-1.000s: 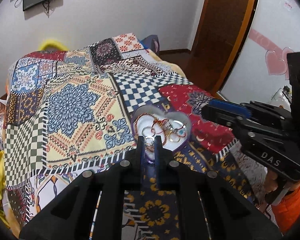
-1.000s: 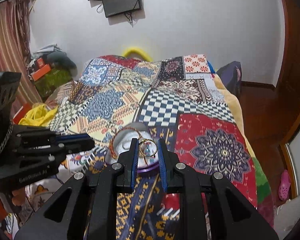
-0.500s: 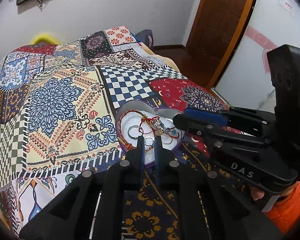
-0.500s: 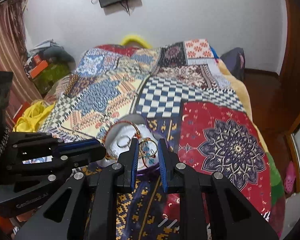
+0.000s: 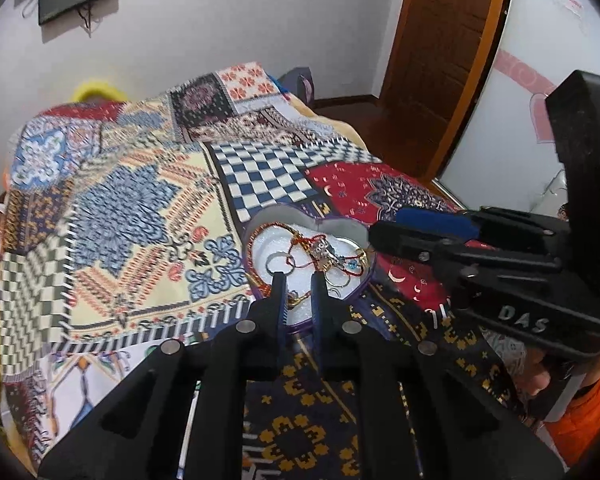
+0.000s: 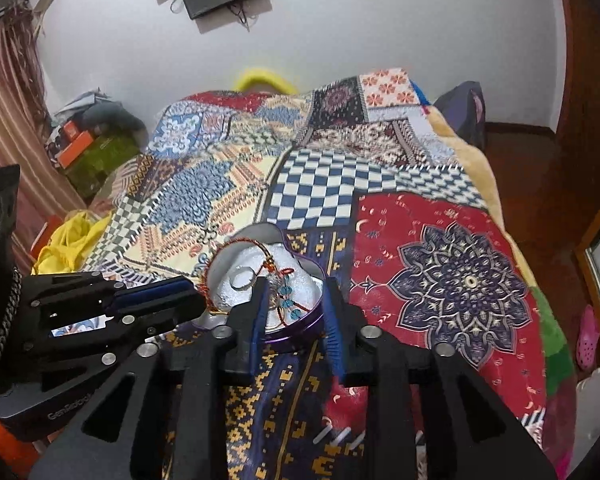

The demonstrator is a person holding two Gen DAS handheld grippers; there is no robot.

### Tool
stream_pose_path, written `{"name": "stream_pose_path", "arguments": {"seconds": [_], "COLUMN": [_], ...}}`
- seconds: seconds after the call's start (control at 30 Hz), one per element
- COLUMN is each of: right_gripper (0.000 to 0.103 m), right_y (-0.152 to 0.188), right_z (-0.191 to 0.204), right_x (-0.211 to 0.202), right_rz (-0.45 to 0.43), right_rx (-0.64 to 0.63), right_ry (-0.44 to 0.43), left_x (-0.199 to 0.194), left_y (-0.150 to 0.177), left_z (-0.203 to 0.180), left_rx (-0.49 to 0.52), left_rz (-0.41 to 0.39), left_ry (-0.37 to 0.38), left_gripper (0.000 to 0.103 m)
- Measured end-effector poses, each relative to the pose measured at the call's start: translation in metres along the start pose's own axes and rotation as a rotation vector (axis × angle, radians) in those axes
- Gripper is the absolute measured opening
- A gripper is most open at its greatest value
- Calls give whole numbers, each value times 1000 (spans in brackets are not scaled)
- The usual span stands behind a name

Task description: Organize jewelry

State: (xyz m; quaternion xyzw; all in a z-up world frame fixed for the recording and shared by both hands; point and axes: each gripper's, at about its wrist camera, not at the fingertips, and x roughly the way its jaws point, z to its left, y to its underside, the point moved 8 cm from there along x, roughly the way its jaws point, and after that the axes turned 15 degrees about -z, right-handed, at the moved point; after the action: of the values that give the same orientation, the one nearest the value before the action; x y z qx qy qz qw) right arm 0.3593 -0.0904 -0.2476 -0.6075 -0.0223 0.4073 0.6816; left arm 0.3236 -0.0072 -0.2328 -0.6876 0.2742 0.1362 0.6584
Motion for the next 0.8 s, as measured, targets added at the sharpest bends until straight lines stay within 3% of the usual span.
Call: {"name": "stream_pose_path", "arguments": {"seconds": [0.13,0.27,0.53,0.67,0.8], "right_gripper": [30,30,30,30,30], "right_y": [-16,-39,-95,-107,-108], "right_z": [9,22,60,82,102], "right_x": [-23,-59,-168,-222,-260], "right_rz": [-58,-153,-447,-587,-690], "right_rx": [-29,-68,-126,-167,-214], "right_ry": [2,8,9,23,48], "left_x": [-28,-76,-182,-237,-272], "left_y": [-16,-46,-96,-106,-105], "left_z": [-3,-6,-31,-44,-49], "left_rx": [6,16,73,72,69], "left_rz": [-66,-185,-472,-611,-700], "left_ry": [-23,-62,-136,-185,-228], "left_gripper": [21,27,41,43,51]}}
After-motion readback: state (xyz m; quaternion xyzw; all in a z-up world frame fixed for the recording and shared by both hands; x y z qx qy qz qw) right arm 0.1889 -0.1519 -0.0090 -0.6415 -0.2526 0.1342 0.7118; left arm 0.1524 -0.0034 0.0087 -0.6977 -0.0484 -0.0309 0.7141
